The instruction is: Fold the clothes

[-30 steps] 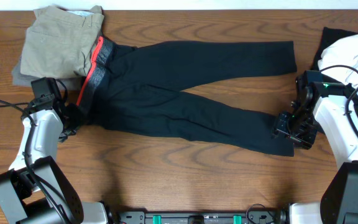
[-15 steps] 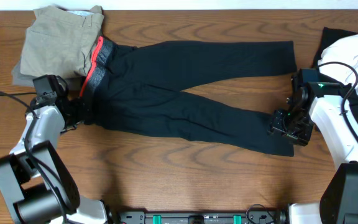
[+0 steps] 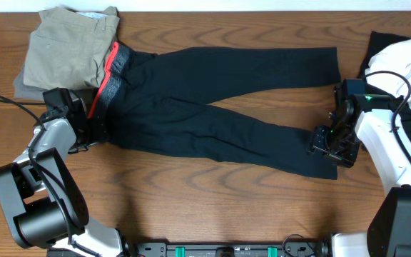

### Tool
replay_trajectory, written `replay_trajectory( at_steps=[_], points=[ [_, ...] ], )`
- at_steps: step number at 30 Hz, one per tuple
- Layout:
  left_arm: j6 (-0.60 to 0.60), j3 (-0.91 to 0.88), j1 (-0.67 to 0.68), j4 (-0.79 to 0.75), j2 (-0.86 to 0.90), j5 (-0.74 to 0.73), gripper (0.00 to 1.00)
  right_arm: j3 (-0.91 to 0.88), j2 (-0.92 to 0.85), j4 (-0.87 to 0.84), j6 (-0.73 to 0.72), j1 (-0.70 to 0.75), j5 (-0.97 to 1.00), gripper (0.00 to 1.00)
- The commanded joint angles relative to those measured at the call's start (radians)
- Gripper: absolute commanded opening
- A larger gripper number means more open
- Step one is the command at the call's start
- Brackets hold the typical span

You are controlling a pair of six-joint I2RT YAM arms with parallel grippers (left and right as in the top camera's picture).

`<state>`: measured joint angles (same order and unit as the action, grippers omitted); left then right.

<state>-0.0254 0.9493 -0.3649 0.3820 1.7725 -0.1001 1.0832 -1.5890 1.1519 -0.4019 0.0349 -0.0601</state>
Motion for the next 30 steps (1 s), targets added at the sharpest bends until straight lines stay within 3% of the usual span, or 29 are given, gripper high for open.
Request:
replay_trajectory(
  at_steps=[1, 3, 6, 9, 11, 24, 30],
  points=[
    [-0.016, -0.011, -0.004, 0.003, 0.064, -0.049, 0.66, -0.008, 0.014, 0.000, -0.002, -0.010, 0.003, 0.68],
    [-0.016, -0.011, -0.004, 0.001, 0.072, -0.049, 0.56, -0.008, 0.014, 0.000, -0.002, -0.010, 0.002, 0.68],
    [-0.015, -0.011, -0.004, 0.000, 0.078, -0.050, 0.29, -0.008, 0.014, 0.000, -0.001, -0.010, -0.001, 0.67],
    [-0.015, -0.011, -0.004, 0.000, 0.077, -0.050, 0.19, -0.008, 0.014, -0.001, -0.001, -0.010, -0.001, 0.68],
    [-0.008, -0.011, -0.004, 0.002, 0.077, -0.050, 0.06, -0.008, 0.014, 0.000, -0.001, -0.010, -0.001, 0.68],
    [0.145, -0.010, -0.004, 0.005, 0.077, -0.049, 0.06, -0.008, 0.077, 0.044, -0.002, -0.045, -0.066, 0.64],
    [0.170, -0.010, -0.004, 0.004, 0.077, -0.049, 0.06, -0.042, 0.097, 0.043, -0.118, -0.099, -0.001, 0.66]
  ],
)
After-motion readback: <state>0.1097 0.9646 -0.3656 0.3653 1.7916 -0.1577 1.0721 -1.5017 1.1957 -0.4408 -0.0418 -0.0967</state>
